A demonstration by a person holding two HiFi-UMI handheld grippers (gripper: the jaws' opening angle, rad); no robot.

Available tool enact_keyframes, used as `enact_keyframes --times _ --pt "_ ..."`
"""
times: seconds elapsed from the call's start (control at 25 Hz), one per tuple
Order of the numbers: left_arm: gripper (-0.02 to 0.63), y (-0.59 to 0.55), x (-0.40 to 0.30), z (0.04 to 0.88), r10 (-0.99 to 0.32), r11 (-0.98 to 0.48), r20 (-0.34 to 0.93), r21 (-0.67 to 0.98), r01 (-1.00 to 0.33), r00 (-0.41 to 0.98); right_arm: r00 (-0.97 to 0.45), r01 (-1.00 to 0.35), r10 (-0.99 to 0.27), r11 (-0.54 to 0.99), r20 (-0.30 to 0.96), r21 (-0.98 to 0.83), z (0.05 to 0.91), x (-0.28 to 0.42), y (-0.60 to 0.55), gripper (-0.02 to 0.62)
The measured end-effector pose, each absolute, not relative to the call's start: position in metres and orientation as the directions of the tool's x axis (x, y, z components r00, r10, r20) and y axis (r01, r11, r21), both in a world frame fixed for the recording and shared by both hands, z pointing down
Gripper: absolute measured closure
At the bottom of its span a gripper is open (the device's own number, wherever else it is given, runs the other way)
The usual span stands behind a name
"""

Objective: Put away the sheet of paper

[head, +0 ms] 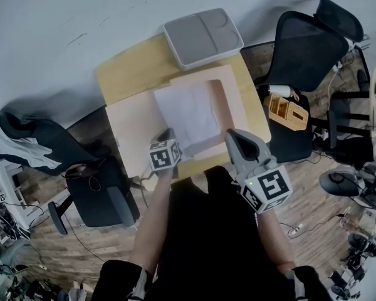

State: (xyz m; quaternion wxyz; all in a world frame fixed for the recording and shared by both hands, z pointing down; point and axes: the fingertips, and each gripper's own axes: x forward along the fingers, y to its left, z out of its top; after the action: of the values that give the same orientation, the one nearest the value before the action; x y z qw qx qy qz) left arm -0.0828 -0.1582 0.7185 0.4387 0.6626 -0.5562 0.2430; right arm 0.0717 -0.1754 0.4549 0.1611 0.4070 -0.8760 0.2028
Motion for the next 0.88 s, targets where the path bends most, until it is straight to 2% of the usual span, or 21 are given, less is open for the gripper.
enact_keyframes --times 0.88 --pt "0.597 -0.170 -0.041 0.720 -0.477 -0.073 0.793 0.393 -0.916 0.378 -0.602 -0.790 -0.654 0.571 0.459 -0.222 0.457 0.080 -0.169 0.595"
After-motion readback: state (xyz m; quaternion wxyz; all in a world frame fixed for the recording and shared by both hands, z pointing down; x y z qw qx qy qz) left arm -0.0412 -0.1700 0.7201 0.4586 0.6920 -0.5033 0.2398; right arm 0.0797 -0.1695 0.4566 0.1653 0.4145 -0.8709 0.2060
